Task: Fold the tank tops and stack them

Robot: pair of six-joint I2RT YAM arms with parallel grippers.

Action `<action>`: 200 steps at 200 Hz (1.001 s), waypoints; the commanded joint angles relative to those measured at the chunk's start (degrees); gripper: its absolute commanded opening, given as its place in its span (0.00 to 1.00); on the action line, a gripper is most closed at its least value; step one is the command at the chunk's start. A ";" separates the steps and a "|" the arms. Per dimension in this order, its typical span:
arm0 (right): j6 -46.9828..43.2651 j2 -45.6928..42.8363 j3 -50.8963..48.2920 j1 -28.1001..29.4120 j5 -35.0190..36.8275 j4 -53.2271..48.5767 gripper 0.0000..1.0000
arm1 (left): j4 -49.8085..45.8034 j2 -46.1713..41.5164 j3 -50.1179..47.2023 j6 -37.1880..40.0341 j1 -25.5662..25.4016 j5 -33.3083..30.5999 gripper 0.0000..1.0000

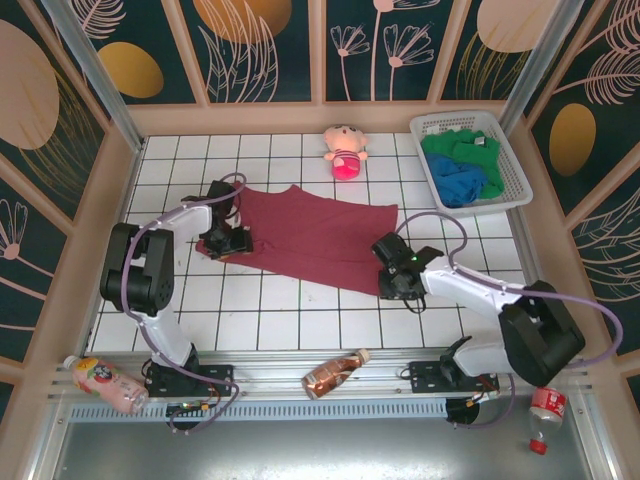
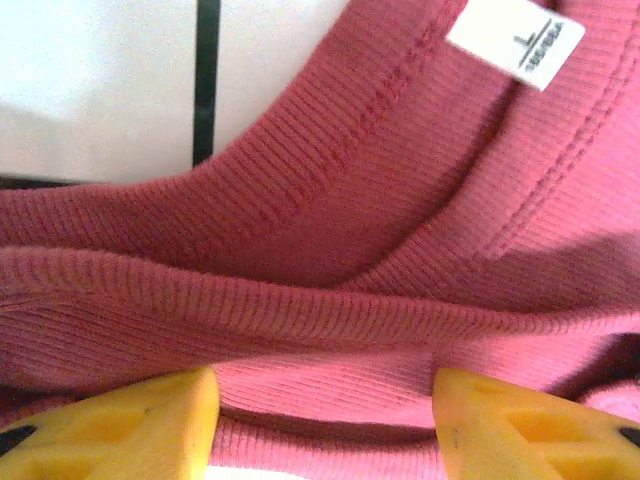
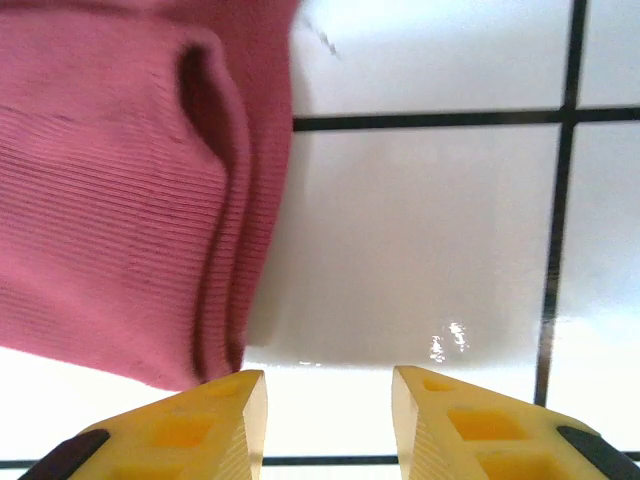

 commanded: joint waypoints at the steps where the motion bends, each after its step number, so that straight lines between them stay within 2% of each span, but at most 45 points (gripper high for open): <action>1: -2.11 -2.85 5.24 -0.49 1.14 0.23 0.38 | -6.40 -2.41 2.35 0.18 0.32 -0.95 0.61; 29: -4.38 3.17 8.00 0.03 -3.15 9.93 0.40 | -7.25 -2.25 8.18 -0.60 0.31 1.47 0.61; 58: -6.75 10.80 8.95 -0.07 -4.44 18.34 0.41 | -4.06 4.16 11.17 1.39 0.30 2.03 0.61; 88: -7.62 16.42 7.51 -0.25 -5.86 22.23 0.42 | -1.27 9.37 12.57 3.48 0.30 1.79 0.60; 129: -5.91 17.60 3.77 -0.43 -6.23 16.90 0.42 | -0.49 8.32 4.51 4.24 0.35 2.30 0.59; 159: -3.14 14.26 0.64 -0.13 -6.41 10.90 0.42 | -0.60 2.56 -4.52 1.87 0.32 3.19 0.59; 200: -2.43 9.76 -1.26 1.06 -10.13 3.04 0.42 | -1.91 -6.85 -14.46 -3.04 -0.41 5.38 0.59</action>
